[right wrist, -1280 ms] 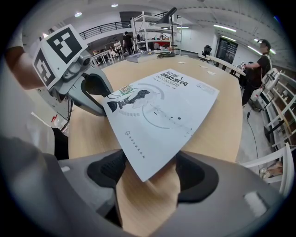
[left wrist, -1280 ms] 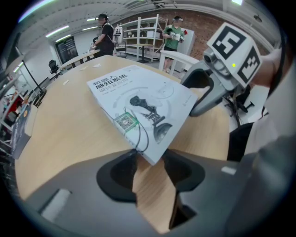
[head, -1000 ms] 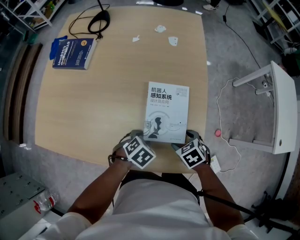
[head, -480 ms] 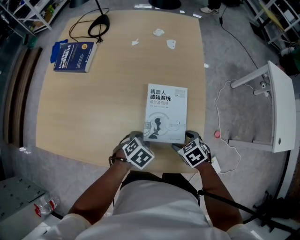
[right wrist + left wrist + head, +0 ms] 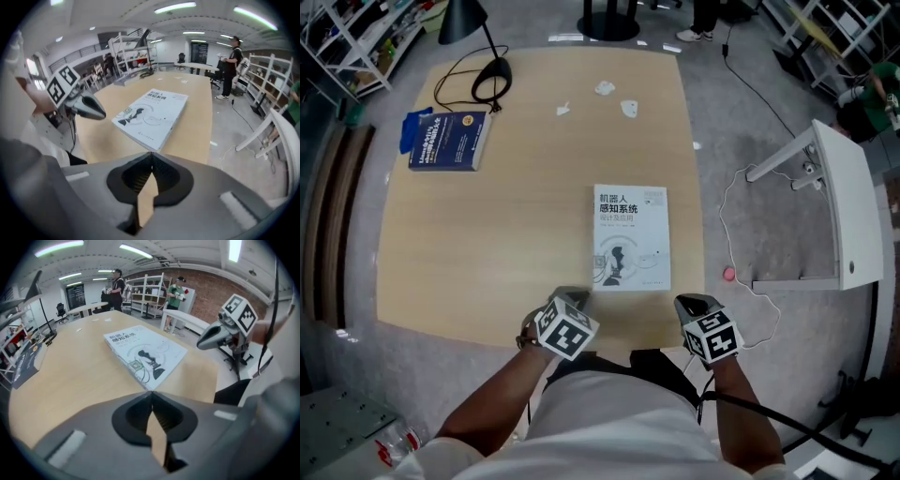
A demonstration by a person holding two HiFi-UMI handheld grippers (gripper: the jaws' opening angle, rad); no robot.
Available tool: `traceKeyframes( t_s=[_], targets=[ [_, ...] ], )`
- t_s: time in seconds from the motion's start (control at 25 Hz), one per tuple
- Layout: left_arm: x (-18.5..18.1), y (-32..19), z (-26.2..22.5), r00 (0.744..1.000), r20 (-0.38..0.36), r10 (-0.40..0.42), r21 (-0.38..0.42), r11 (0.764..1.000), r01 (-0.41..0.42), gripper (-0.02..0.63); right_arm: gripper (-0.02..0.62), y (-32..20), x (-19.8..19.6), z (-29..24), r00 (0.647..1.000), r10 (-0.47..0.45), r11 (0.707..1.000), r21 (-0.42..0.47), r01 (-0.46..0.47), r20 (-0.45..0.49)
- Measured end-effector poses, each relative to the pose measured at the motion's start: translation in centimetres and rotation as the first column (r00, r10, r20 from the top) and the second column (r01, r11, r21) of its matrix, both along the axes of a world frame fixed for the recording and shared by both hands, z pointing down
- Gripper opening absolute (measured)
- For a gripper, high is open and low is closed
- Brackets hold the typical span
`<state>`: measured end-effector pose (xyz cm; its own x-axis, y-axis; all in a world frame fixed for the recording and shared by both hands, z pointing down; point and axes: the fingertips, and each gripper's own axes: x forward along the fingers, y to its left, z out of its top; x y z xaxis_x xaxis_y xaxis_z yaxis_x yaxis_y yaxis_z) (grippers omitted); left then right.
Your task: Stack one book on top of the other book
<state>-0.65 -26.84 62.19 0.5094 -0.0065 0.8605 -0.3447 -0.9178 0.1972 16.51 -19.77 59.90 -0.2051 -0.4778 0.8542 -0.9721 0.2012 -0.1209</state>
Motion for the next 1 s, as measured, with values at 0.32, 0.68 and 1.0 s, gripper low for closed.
traceKeyframes(
  t_s=[0.32, 0.68, 1.0],
  targets=[
    [1.4, 2.6, -4.8, 0.977, -0.203, 0.059, -0.088, 0.993, -0.078, 0.003, 0.002, 1.1, -4.3, -7.0, 0.916, 0.208, 0.938, 0.196, -0.286, 0.344],
    [0.5, 7.2, -10.5, 0.916, -0.348, -0.200, -0.027, 0.979, 0.204, 0.003, 0.002, 5.9, -5.9, -12.3, 0.941, 0.013, 0.929, 0.345, -0.137, 0.339],
    [0.0, 15.8, -12.4, 0.864, -0.369, -0.343, -0.012, 0.931, 0.364, 0.003, 0.002, 11.9, -5.7, -14.1, 0.911, -0.111, 0.892, 0.445, -0.084, 0.396]
  ],
)
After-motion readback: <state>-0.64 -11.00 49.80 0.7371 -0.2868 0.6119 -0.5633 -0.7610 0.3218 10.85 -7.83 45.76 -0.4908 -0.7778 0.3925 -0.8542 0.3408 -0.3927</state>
